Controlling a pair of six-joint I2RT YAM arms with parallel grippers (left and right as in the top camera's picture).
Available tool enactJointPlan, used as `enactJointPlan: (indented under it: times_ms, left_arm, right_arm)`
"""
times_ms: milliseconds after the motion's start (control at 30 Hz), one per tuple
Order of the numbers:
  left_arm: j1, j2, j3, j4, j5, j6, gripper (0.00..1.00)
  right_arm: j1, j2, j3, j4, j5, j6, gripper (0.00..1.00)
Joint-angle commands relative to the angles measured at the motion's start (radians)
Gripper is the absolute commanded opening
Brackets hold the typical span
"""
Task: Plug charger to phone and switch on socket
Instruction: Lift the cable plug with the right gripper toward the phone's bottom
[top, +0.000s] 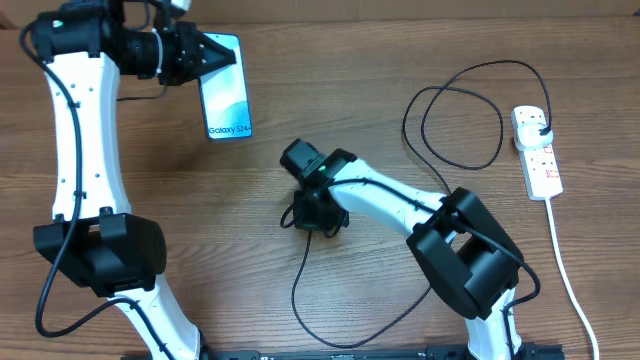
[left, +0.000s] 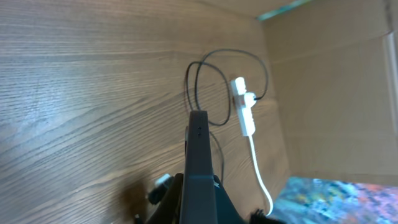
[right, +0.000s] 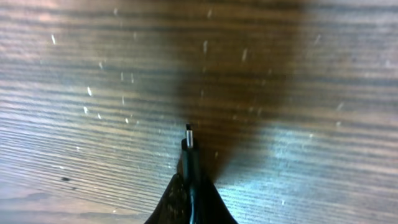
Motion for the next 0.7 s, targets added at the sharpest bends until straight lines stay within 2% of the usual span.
enactJointPlan:
  times_ms: [0,233,367,533,633,667]
  left_arm:
    - [0.042,-0.002,0.008,0.008,0.188,-0.028,0.04]
    - [0.101,-0.002,0.008,0.01,0.364,-0.028,0.04]
    - [0.128,-0.002,0.008,0.016,0.45,-0.028,0.04]
    - [0.146,-0.002,0.008,0.077,0.519,-0.028,0.04]
    - [0.147,-0.002,0.008,0.116,0.52,-0.033,0.04]
    - [0.146,-0.002,0.008,0.172,0.52,-0.09,0.04]
  right_arm:
    - [-0.066,0.012,0.024,0.074,-0.254,-0.056,0.04]
    - [-0.163,0.012,0.024,0.362,-0.691,-0.053,0.04]
    - [-0.197,0.012,0.024,0.534,-0.873,-0.003,0.04]
    - [-0.217,0.012,0.024,0.831,-1.071,0.15,0.04]
    - [-0.217,0.012,0.024,0.968,-1.116,0.24,0.04]
    - [-0.217,0.012,0.024,1.058,-1.131,0.308,0.04]
